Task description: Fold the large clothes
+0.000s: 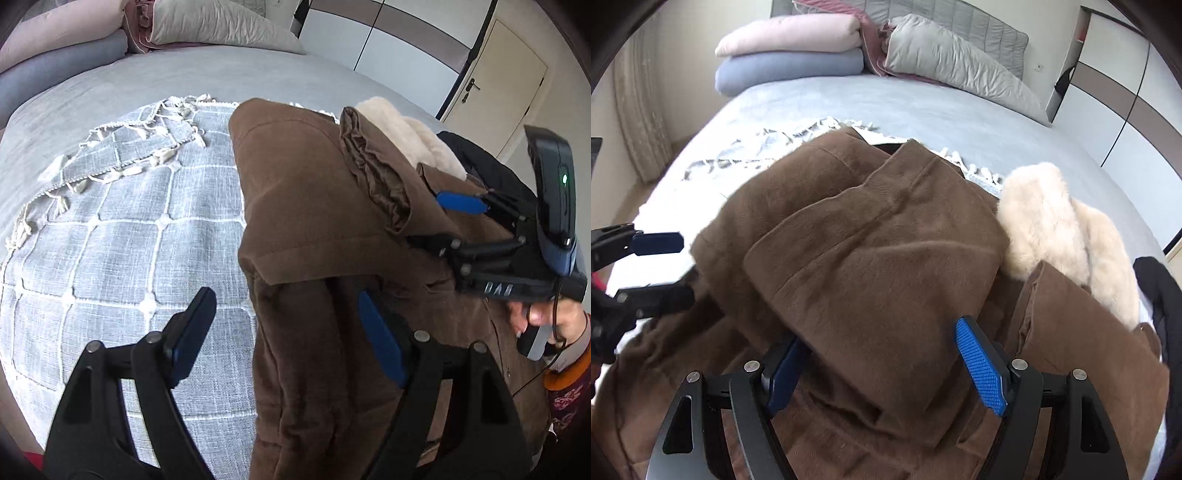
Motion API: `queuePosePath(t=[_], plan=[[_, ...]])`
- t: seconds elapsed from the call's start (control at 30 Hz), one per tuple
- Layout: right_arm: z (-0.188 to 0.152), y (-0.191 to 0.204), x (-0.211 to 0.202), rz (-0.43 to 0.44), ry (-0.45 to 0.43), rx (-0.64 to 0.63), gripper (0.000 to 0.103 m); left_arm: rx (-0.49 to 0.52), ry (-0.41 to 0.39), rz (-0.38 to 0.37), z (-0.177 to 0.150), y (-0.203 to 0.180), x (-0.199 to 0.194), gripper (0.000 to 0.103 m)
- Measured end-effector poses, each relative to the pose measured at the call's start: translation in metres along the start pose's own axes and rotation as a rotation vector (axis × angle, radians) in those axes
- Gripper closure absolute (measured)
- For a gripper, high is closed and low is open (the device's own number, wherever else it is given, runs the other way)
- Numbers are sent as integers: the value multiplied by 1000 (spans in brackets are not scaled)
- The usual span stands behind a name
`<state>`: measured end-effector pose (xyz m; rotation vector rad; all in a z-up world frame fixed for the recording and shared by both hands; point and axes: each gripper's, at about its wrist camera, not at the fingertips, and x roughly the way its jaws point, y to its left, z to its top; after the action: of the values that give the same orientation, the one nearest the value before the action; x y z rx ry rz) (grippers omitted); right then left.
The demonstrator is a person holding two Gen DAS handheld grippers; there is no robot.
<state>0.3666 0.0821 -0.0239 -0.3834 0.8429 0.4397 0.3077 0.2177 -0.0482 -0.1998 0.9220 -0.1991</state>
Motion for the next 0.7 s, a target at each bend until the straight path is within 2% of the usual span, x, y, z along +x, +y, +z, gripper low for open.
queuePosePath(t=[0.07, 0.2, 0.3, 0.43, 0.5, 0.57, 0.63, 0.67, 0.7], plan=[[-2, -37, -13, -25, -46, 131, 26, 15, 2, -4, -1, -1, -3, 23], [-37, -122, -47, 45, -71, 374, 25, 14, -29, -78, 2, 6, -26, 23], [-61, -154, -67, 143, -87, 445, 24, -20, -63, -121, 12, 14, -35, 23], [-70, -186, -61, 342, -97, 552, 22, -54, -80, -77, 36, 17, -25, 25], [-67, -195, -41, 375, -73, 629, 22, -87, -76, -81, 46, 18, -16, 30], [-66, -200, -8, 365, -2, 685, 22, -109, -83, -90, 56, 17, -9, 34], [-66, -193, 25, 353, 64, 710, 23, -103, -97, -61, 66, 11, -5, 41], [-64, -188, 29, 304, 45, 696, 32, -94, -102, -45, 72, 9, -2, 52], [-59, -185, 29, 275, 26, 665, 49, -83, -106, -34, 79, 5, 0, 65]])
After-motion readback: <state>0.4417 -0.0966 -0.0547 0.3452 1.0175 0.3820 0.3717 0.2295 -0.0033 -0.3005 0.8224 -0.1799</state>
